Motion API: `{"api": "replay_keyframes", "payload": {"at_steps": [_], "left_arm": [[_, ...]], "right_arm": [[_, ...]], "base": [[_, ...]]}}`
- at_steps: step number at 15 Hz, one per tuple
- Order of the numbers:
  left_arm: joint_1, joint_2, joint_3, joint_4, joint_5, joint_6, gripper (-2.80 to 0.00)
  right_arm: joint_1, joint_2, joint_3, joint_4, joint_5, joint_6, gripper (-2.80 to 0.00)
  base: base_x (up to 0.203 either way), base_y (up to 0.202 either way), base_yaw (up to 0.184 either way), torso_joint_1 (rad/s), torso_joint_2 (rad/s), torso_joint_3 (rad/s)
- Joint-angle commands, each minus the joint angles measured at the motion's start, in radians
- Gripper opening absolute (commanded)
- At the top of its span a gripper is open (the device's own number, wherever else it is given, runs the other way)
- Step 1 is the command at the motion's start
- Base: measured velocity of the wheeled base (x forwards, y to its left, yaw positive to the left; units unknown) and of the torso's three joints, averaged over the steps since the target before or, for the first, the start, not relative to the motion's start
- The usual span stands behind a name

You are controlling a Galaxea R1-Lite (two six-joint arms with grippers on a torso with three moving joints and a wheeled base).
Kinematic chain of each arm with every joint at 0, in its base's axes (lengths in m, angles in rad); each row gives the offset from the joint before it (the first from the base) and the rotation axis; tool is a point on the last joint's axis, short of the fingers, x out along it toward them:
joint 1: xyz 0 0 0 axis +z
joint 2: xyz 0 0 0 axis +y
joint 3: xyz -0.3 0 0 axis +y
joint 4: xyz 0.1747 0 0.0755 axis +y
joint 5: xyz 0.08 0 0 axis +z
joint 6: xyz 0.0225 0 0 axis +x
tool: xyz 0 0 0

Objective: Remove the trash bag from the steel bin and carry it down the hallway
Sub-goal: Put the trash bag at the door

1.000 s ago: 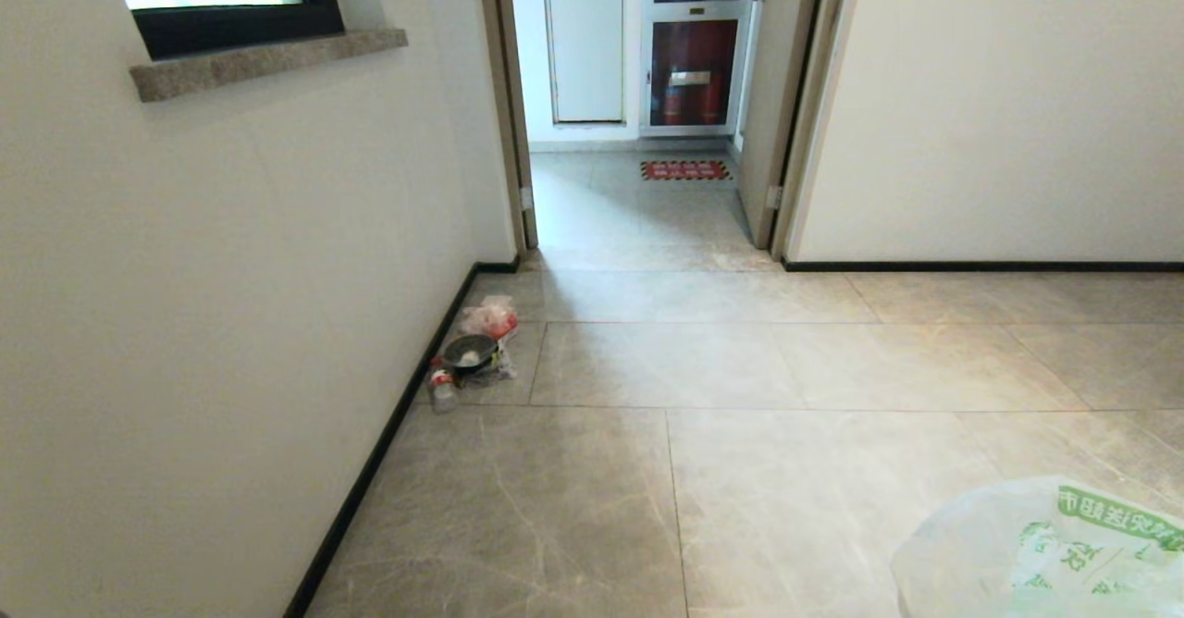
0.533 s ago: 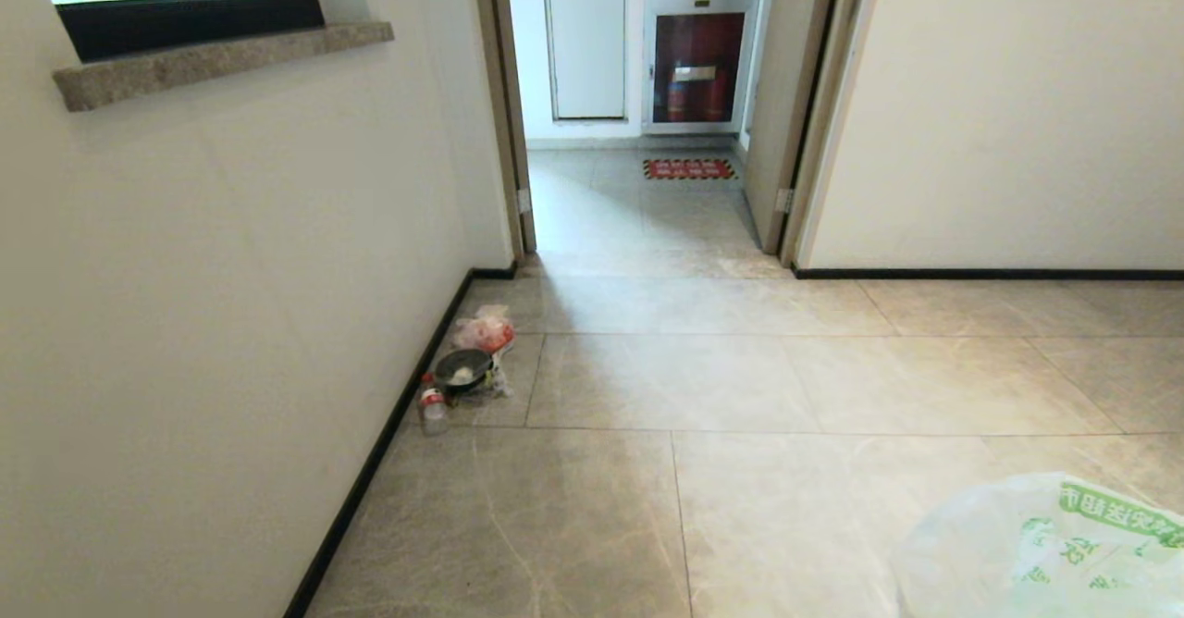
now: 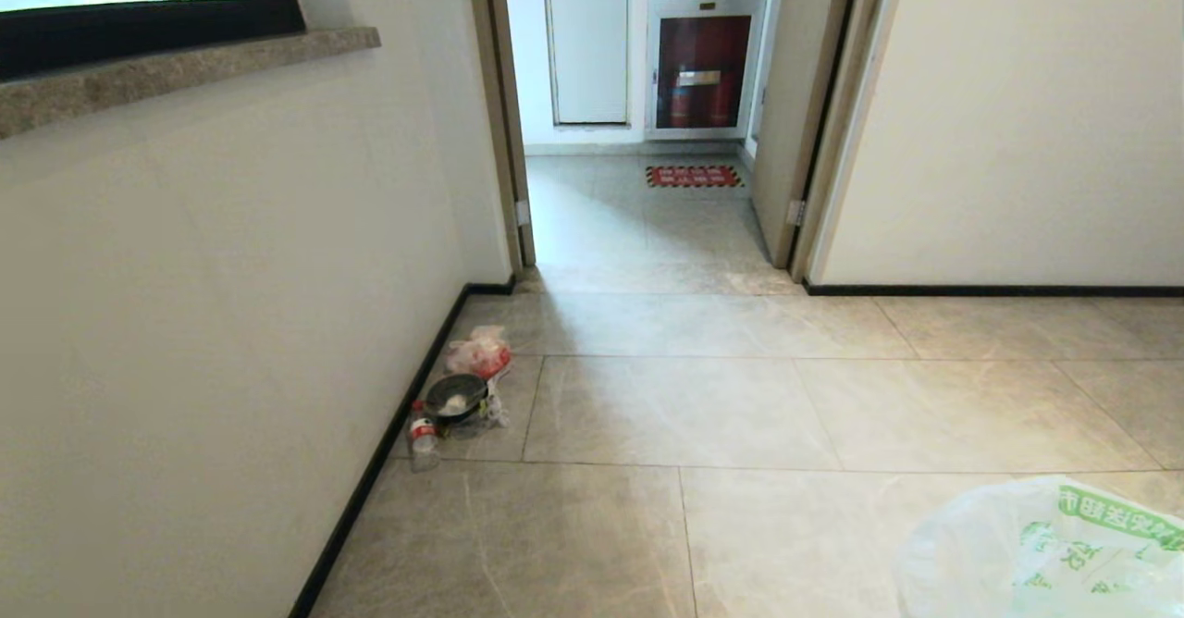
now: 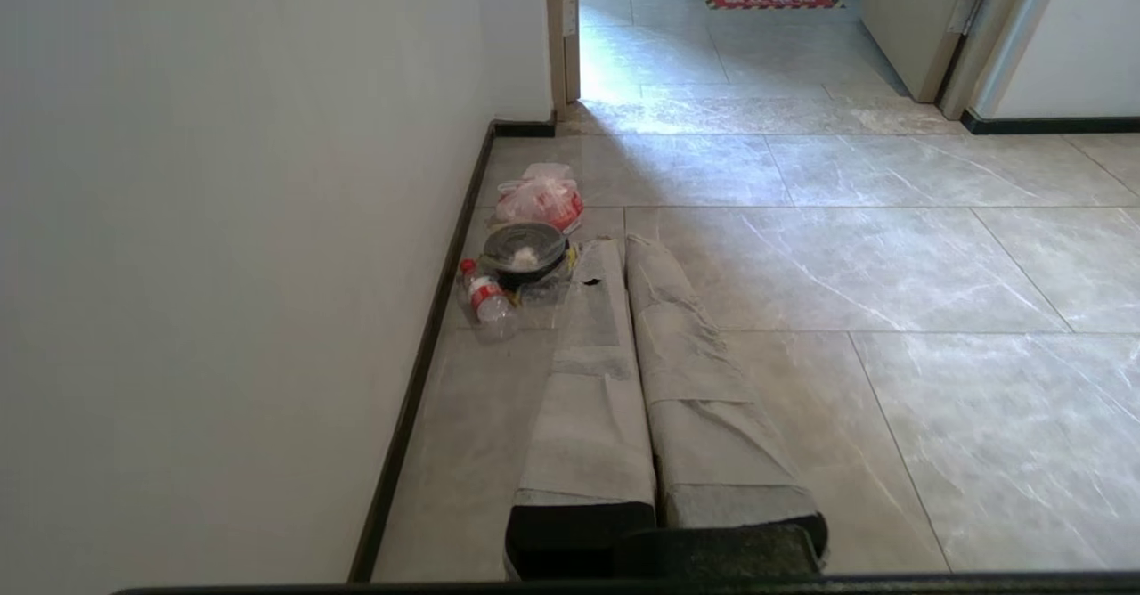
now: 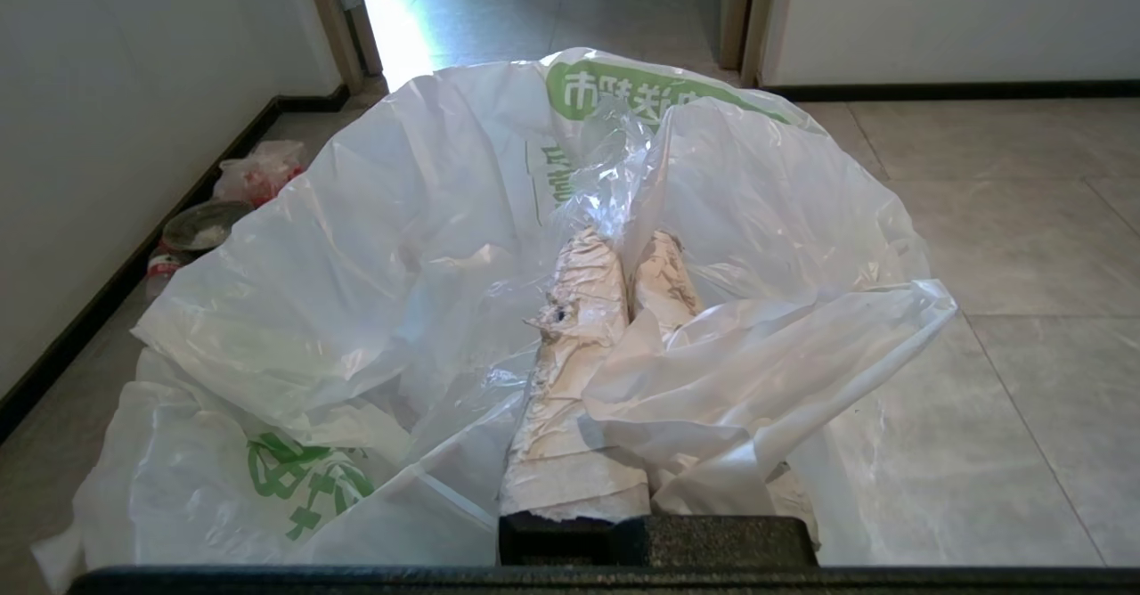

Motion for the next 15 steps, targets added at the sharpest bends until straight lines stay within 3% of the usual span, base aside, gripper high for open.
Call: {"api": "replay_keyframes", "payload": {"at_steps": [1,15], "left_arm": [[0.0,0.0,0.0,0.0,0.0,-0.001,-2.8],[0.0,0.0,0.0,0.0,0.0,-0.001,-2.8]], "right_arm": [[0.0,0.0,0.0,0.0,0.001,0.001,-2.8],[0.0,0.0,0.0,0.0,0.001,0.0,-2.8]], "base": [[0.197,0.0,0.001,0.002,0.0,0.002],[0.192,0.0,0.001,0.003,0.0,0.002]]}}
